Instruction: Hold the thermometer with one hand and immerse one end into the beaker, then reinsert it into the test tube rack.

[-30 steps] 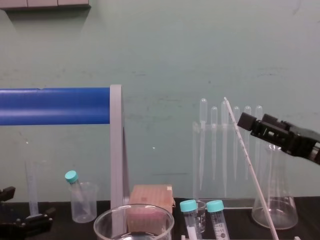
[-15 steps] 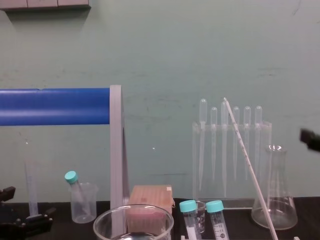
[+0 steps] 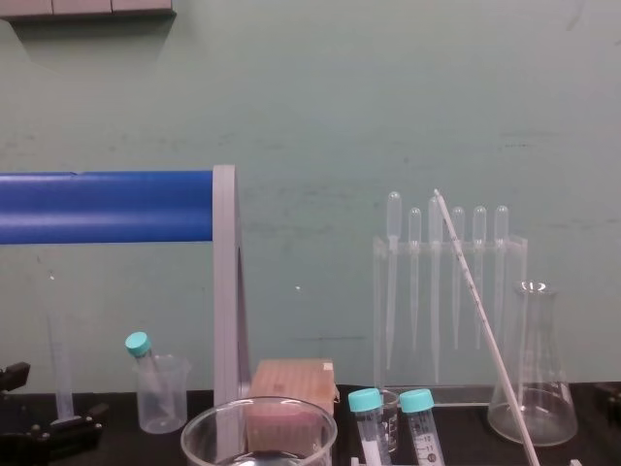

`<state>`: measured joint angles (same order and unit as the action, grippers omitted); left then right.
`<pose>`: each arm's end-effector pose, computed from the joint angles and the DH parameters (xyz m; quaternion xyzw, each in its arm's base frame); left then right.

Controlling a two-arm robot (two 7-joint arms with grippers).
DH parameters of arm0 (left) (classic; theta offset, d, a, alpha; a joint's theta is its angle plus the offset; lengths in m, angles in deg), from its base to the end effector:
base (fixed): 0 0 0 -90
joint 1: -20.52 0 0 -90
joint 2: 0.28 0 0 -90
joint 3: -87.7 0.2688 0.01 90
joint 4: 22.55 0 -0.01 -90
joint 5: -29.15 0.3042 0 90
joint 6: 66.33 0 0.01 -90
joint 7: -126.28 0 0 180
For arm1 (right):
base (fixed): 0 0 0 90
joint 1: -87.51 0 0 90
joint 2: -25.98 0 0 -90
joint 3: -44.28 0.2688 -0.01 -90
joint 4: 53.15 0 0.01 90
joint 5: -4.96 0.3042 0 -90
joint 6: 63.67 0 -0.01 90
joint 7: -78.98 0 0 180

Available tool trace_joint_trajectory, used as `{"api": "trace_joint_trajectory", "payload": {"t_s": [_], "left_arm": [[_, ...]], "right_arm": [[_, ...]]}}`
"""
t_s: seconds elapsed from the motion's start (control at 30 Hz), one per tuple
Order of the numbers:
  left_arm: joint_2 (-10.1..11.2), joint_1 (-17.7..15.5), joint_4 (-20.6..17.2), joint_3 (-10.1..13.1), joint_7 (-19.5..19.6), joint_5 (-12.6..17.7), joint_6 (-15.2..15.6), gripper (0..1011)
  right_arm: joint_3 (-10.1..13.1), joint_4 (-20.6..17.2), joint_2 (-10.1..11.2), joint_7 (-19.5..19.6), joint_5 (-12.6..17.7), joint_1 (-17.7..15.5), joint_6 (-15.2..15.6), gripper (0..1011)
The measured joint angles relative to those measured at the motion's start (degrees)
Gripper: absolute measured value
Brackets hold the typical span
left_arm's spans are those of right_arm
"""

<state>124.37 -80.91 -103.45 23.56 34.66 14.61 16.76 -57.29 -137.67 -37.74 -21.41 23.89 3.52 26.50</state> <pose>0.3503 0.0719 -0.2843 0.1415 -0.1325 0.5799 0.7913 0.3455 -0.0788 -0.2708 -0.0761 -0.0218 -0.5821 0.8092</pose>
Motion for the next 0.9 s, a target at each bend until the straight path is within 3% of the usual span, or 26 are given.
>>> {"api": "trace_joint_trajectory", "payload": {"t_s": [0.1,0.9], "left_arm": [[0.0,0.0,0.0,0.0,0.0,0.0,0.0,1008],[0.0,0.0,0.0,0.0,0.0,0.0,0.0,1008]], "right_arm": [[0.4,0.7,-0.7,-0.8,0.4,-0.1,-0.3,1003],[0.2,0.4,-0.4,-0.4,0.2,-0.1,-0.3,1003]]}}
